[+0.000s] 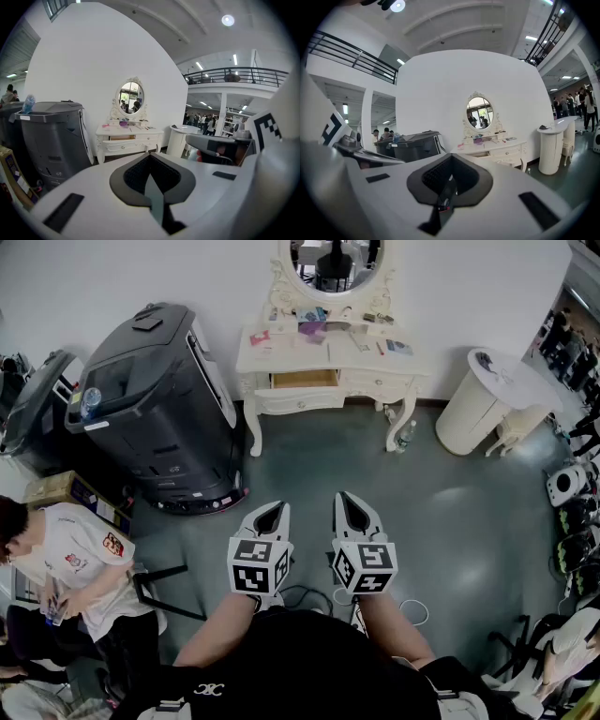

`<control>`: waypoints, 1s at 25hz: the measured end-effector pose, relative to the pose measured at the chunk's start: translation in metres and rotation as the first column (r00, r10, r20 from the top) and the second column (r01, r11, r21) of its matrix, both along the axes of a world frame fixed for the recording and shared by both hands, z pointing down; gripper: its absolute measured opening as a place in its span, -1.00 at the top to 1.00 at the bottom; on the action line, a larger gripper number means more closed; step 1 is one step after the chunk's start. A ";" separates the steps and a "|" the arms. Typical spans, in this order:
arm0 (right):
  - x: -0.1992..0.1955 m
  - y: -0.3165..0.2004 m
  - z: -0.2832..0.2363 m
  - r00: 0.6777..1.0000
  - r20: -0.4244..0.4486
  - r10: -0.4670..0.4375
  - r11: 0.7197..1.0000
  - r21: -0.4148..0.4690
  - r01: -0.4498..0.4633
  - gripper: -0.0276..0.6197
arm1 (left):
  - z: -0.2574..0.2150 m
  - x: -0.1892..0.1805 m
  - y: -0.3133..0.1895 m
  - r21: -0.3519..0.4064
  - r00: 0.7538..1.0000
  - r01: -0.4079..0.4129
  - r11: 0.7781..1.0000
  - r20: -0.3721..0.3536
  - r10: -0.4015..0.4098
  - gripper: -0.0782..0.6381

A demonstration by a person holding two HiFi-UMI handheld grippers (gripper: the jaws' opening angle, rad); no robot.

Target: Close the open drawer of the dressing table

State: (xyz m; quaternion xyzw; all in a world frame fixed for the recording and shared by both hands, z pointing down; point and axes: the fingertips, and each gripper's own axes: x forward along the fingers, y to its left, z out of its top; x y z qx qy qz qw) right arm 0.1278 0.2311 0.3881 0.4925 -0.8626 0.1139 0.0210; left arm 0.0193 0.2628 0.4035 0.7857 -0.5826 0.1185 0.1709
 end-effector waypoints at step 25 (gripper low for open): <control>-0.082 -0.037 0.012 0.998 -0.008 0.056 0.997 -0.051 -0.056 0.88 | 0.010 -0.078 -0.050 -0.003 0.995 -0.067 0.998 -0.072 0.067 0.78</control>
